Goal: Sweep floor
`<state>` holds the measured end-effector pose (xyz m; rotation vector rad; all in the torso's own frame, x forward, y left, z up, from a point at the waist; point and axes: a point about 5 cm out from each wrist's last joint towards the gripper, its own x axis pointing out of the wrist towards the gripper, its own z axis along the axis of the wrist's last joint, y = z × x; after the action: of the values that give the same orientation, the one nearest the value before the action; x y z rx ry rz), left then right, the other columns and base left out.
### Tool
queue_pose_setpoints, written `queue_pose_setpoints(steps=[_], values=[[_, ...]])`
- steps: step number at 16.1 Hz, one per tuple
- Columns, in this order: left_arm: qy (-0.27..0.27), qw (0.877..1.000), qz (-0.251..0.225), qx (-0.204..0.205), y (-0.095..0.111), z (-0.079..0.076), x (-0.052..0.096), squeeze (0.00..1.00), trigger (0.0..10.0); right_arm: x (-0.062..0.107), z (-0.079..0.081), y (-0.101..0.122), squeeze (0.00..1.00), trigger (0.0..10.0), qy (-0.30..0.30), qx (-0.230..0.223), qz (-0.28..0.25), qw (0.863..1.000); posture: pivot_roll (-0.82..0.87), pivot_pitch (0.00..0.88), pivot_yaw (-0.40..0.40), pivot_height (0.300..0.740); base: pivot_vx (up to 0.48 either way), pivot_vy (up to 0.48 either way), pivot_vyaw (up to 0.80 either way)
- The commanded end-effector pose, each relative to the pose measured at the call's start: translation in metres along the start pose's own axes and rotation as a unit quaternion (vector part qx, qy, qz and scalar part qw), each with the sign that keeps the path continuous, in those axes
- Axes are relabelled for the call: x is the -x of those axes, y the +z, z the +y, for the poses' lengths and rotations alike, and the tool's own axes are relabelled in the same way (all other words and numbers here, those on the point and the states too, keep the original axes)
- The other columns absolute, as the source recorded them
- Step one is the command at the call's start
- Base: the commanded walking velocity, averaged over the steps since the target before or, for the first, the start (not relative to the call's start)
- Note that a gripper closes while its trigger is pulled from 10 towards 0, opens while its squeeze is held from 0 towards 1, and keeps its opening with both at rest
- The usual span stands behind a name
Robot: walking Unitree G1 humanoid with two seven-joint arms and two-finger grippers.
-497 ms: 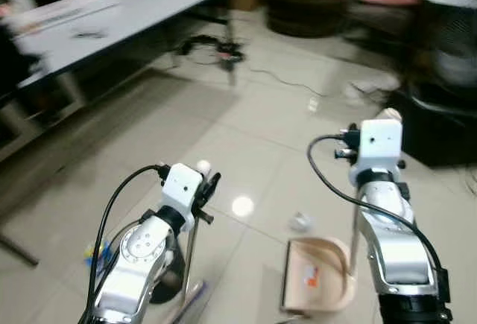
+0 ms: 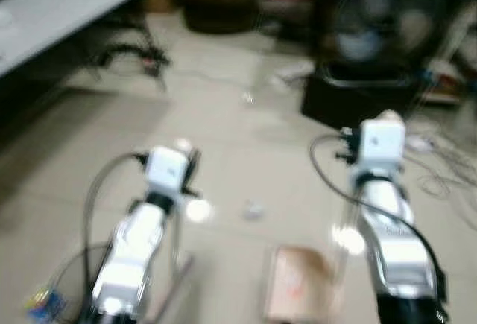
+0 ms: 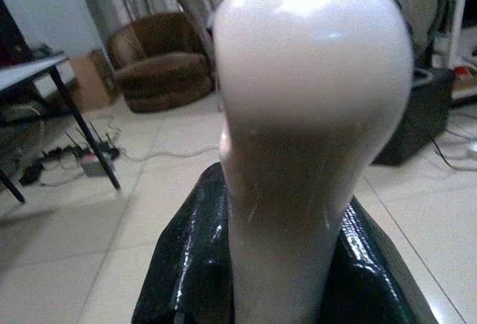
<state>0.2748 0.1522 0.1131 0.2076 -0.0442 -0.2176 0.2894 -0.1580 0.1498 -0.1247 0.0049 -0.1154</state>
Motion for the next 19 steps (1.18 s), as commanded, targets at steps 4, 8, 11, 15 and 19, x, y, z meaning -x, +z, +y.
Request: queue_pose_setpoints(steps=[4, 8, 11, 15, 19], values=[[0.039, 0.998, -0.038, -0.036, 0.022, 0.011, -0.001, 0.0, 10.0, -0.005, 0.013, 0.002, 0.0, 10.0, 0.035, -0.007, -0.004, 0.999, -0.04, 0.0, -0.003, 0.74, 0.338, 0.0, -0.12], [0.041, 0.997, -0.045, -0.045, 0.028, 0.009, -0.004, 0.0, 10.0, -0.006, 0.011, 0.002, 0.0, 10.0, 0.029, -0.014, -0.008, 0.999, -0.04, 0.0, 0.002, 0.74, 0.384, 0.0, 0.0], [0.039, 0.997, -0.051, -0.043, 0.033, 0.006, -0.007, 0.0, 10.0, -0.003, 0.005, 0.005, 0.0, 10.0, 0.013, -0.02, -0.021, 0.999, -0.06, 0.0, 0.026, 0.74, 0.415, 0.0, 0.0], [0.046, 0.997, -0.052, -0.045, 0.034, 0.007, -0.009, 0.0, 10.0, -0.001, 0.0, 0.004, 0.0, 10.0, -0.002, -0.035, -0.018, 0.999, -0.06, 0.0, 0.039, 0.74, 0.426, 0.0, 0.0], [0.049, 0.996, -0.05, -0.048, 0.034, 0.009, -0.009, 0.0, 10.0, 0.0, 0.0, 0.002, 0.0, 10.0, -0.007, -0.043, -0.012, 0.999, -0.06, 0.001, 0.046, 0.74, 0.426, 0.0, 0.0]])
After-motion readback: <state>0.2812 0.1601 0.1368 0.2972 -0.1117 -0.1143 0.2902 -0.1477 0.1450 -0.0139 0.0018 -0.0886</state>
